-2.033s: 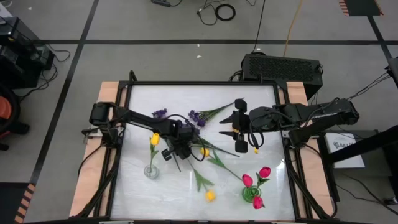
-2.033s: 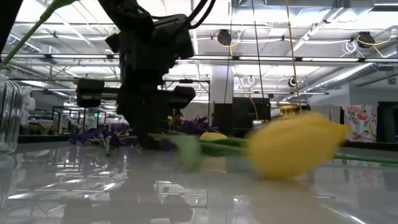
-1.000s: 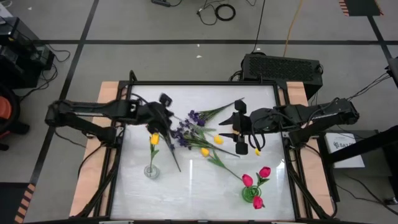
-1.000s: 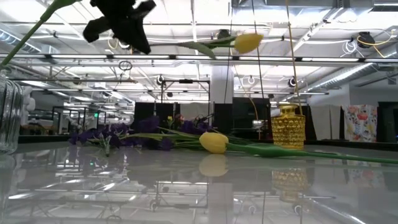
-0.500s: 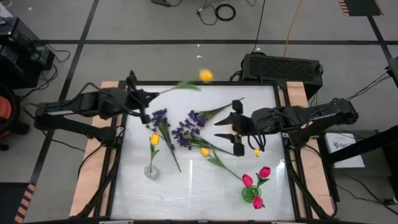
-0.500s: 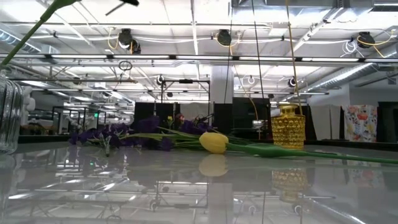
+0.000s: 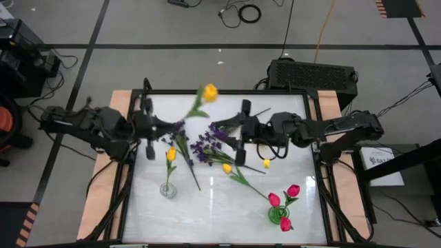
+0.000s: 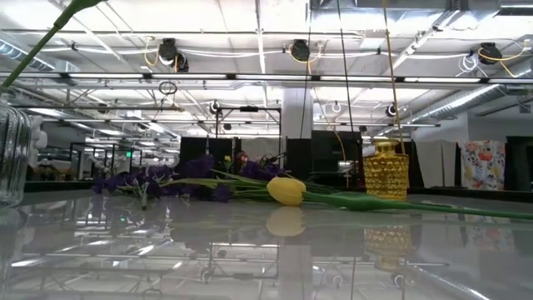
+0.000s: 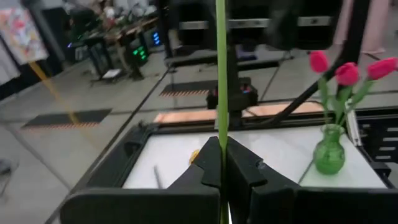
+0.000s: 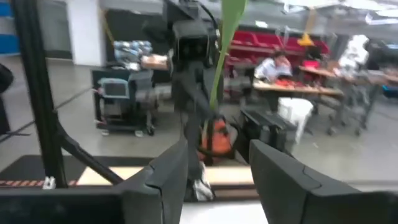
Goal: Sort flowers into vase by color
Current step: Put the bottom yellow flower into the transparent vase
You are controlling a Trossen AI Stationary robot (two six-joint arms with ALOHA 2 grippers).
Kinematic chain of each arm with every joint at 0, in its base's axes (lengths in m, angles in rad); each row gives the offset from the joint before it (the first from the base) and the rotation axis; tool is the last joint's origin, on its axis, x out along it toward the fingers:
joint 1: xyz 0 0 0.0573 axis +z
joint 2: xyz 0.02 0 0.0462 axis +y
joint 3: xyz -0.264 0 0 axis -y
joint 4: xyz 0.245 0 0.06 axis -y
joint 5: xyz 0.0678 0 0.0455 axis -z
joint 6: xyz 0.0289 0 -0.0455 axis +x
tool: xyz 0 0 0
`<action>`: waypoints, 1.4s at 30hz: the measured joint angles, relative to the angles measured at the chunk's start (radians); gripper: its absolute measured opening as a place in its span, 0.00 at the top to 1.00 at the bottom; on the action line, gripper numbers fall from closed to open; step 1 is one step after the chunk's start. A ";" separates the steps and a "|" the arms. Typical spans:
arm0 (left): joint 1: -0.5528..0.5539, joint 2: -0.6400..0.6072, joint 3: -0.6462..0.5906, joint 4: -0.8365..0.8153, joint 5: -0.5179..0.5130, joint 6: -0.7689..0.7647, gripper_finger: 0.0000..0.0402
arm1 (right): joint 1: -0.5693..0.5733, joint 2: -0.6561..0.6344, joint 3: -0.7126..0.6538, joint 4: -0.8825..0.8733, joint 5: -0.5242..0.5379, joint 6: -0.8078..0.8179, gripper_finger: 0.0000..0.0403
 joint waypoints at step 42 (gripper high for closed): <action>-0.191 0.141 -0.001 0.214 -0.126 0.123 0.95 | -0.040 0.242 0.234 0.206 -0.293 -0.047 0.99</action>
